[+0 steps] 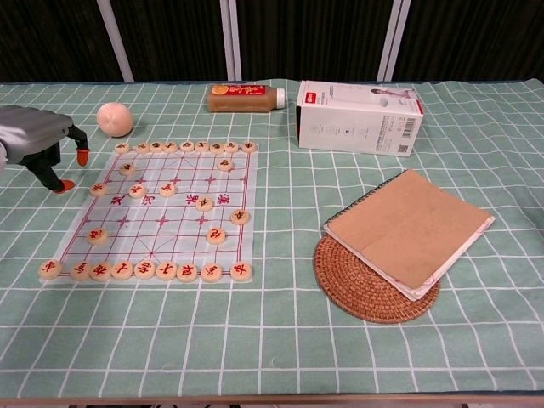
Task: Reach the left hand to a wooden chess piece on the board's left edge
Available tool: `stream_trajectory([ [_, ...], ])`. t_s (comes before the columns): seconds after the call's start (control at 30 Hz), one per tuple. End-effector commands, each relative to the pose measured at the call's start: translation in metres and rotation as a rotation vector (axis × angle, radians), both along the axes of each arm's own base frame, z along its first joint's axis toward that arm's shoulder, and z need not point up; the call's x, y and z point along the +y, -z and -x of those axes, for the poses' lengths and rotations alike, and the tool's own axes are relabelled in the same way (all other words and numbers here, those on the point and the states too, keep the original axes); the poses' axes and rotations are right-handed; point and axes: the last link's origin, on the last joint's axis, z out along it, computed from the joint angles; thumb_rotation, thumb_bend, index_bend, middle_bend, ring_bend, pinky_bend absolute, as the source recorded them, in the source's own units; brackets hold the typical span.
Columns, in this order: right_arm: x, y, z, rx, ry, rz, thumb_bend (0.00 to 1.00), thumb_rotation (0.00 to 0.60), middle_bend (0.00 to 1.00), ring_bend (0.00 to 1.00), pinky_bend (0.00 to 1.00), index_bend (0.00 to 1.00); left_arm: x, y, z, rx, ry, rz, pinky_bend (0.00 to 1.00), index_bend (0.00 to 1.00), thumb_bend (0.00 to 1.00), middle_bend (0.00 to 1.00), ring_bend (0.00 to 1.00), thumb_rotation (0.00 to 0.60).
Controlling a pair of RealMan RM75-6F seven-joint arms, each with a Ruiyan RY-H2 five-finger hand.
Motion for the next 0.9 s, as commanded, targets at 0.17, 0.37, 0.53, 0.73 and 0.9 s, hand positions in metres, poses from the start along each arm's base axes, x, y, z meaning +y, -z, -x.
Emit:
stream_trajectory([
  [0.17, 0.0, 0.0, 0.0, 0.0, 0.002, 0.0, 0.34, 0.6, 0.0, 0.0, 0.0, 0.0, 0.002, 0.008, -0.005, -0.004, 0.01, 0.005, 0.94, 0.46, 0.26, 1.0, 0.85, 0.6],
  [0.37, 0.0, 0.0, 0.0, -0.003, 0.001, 0.0, 0.34, 0.6, 0.0, 0.0, 0.0, 0.0, 0.002, 0.012, -0.005, 0.0, 0.009, 0.012, 0.94, 0.46, 0.25, 1.0, 0.85, 0.6],
  [0.53, 0.0, 0.0, 0.0, -0.003, -0.001, 0.0, 0.34, 0.6, 0.0, 0.0, 0.0, 0.0, 0.003, 0.014, -0.004, -0.006, -0.001, 0.011, 0.94, 0.45, 0.23, 1.0, 0.85, 0.6],
  [0.73, 0.0, 0.0, 0.0, -0.005, 0.0, -0.001, 0.34, 0.6, 0.0, 0.0, 0.0, 0.0, 0.004, 0.016, -0.008, -0.011, 0.005, 0.01, 0.94, 0.45, 0.21, 1.0, 0.85, 0.6],
  [0.9, 0.0, 0.0, 0.0, -0.005, 0.0, 0.0, 0.34, 0.6, 0.0, 0.0, 0.0, 0.0, 0.003, 0.02, -0.011, -0.017, 0.005, 0.022, 0.94, 0.46, 0.21, 1.0, 0.85, 0.6],
])
